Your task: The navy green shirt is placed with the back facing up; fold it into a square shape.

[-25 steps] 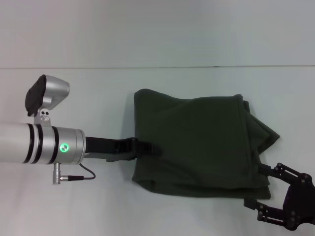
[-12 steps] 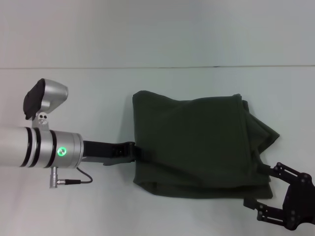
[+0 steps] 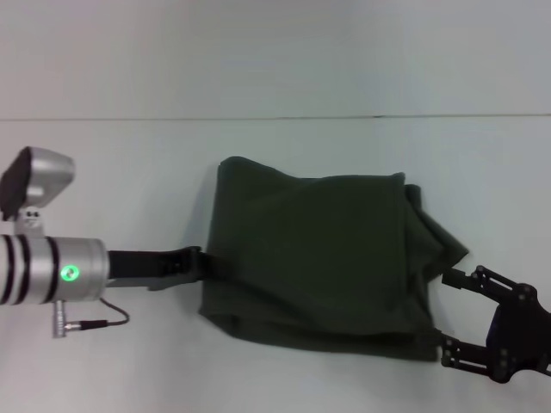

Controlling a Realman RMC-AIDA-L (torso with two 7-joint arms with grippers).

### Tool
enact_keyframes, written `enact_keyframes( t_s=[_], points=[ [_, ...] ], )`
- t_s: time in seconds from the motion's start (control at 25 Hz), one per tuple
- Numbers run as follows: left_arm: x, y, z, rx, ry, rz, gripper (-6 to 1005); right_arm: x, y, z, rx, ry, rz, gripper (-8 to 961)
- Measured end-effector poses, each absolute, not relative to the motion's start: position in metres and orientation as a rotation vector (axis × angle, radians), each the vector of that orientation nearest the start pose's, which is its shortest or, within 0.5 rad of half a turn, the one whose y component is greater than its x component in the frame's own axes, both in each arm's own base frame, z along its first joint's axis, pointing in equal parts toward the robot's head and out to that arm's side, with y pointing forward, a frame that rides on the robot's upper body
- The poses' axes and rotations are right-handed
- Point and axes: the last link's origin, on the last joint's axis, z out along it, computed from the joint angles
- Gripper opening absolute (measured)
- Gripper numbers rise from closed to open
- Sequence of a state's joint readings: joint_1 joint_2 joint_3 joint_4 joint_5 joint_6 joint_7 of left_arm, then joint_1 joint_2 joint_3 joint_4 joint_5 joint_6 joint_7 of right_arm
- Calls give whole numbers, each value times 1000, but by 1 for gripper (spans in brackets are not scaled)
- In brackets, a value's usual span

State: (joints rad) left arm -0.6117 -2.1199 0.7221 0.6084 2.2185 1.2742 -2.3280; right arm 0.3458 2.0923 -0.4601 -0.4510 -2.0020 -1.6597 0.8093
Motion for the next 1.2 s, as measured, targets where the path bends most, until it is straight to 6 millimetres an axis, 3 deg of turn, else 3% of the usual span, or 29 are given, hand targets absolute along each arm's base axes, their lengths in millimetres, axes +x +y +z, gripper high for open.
enact_keyframes(
  t_s=[0.32, 0.52, 0.92, 1.08, 1.2],
  points=[
    [-305, 342, -10, -2098, -1878, -563, 55, 311, 260, -14, -2542, 331, 836, 891],
    [-317, 328, -7, -2060, -1912, -596, 56, 309, 264, -16, -2543, 330, 838, 891],
    [-316, 317, -8, -2081, -1932, -662, 57, 305, 272, -18, -2545, 324, 830, 890],
    [-309, 315, -2, -2181, -1824, -736, 58, 305, 272, -19, -2543, 328, 825, 890],
    [-304, 312, 2, -2259, -1728, -777, 160, 305, 272, -19, -2544, 327, 825, 889]
  ],
)
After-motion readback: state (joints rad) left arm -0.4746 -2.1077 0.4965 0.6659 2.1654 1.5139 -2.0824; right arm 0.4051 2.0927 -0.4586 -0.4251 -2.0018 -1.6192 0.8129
